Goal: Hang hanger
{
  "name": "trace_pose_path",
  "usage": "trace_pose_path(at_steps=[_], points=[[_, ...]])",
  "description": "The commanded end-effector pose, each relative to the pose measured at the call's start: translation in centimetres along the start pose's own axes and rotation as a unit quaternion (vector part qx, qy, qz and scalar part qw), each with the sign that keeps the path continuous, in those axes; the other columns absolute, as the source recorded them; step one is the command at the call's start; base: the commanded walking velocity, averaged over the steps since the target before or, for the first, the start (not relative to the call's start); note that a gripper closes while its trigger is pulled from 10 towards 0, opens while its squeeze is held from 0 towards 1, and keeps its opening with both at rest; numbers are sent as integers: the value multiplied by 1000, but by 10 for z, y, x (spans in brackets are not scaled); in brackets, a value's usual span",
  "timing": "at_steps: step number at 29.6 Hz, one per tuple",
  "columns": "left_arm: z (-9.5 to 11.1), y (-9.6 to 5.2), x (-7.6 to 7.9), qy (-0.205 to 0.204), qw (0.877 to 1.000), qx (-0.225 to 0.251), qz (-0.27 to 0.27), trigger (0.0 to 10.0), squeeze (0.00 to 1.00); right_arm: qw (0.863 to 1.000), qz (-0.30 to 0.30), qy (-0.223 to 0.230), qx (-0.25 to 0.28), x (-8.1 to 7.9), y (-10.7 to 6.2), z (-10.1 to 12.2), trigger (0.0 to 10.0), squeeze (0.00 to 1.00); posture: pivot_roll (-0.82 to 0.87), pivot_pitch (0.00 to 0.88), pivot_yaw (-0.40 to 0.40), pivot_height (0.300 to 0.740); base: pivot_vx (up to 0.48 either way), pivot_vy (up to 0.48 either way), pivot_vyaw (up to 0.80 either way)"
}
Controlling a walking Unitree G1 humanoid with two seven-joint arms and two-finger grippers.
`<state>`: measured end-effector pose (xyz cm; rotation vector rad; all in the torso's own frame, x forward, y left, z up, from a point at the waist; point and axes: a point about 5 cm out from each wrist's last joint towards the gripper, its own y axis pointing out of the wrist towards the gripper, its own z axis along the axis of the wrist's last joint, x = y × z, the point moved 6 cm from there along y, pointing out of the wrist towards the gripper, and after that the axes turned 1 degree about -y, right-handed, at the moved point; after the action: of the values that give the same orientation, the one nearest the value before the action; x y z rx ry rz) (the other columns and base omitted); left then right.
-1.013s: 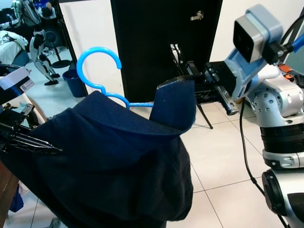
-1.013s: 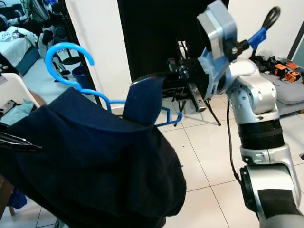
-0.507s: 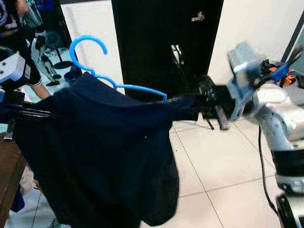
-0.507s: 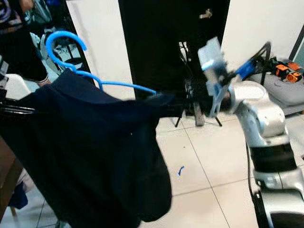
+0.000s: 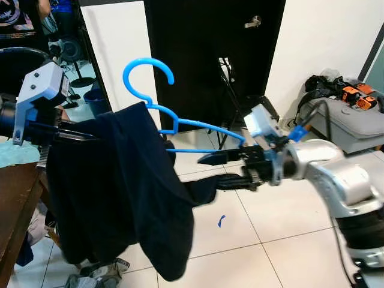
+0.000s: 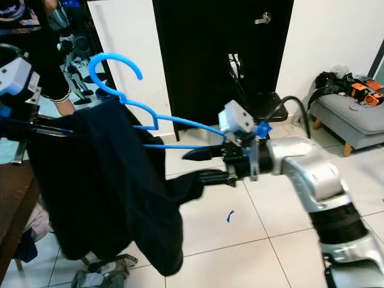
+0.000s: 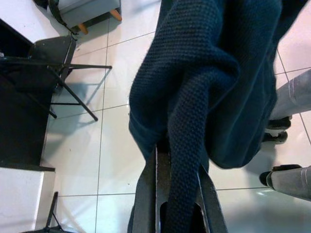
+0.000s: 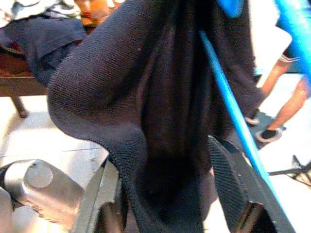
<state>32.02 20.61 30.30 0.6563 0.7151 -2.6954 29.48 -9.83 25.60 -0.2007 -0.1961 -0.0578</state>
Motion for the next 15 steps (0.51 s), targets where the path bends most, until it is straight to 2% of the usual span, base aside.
trace_pose_path(at_steps=[1,3,4,6,12,13,14,15], points=[[8,0,-3,16,1000,11,1,0,0,999,2,-20,32,-1,-14,22,10000,1000,-5,0,66,740,0,0,0],[8,0,-2,19,1000,5,-3,0,0,998,-2,-30,59,0,-26,37,10000,1000,-5,0,67,740,0,0,0],[5,0,-2,23,1000,-6,-8,0,0,992,-10,-52,115,1,-44,66,10000,1000,-7,0,73,740,0,0,0],[4,1,-3,27,1000,-12,-10,0,0,988,-13,-65,136,0,-54,78,10000,1000,-6,0,75,740,0,0,0],[4,2,-3,32,999,-17,-11,0,0,987,-24,-76,139,3,-57,82,10000,1000,-6,0,75,740,0,0,0],[5,5,-2,36,999,-16,-16,0,0,986,-54,-86,134,14,-53,82,10000,1000,-6,0,79,740,0,0,0],[5,5,-2,36,999,-16,-16,0,0,986,-54,-86,134,14,-53,82,10000,1000,-6,0,79,740,0,0,0],[8,10,1,43,999,-14,-26,0,0,984,-90,-92,119,28,-42,79,10000,643,0,0,82,740,0,0,0]])
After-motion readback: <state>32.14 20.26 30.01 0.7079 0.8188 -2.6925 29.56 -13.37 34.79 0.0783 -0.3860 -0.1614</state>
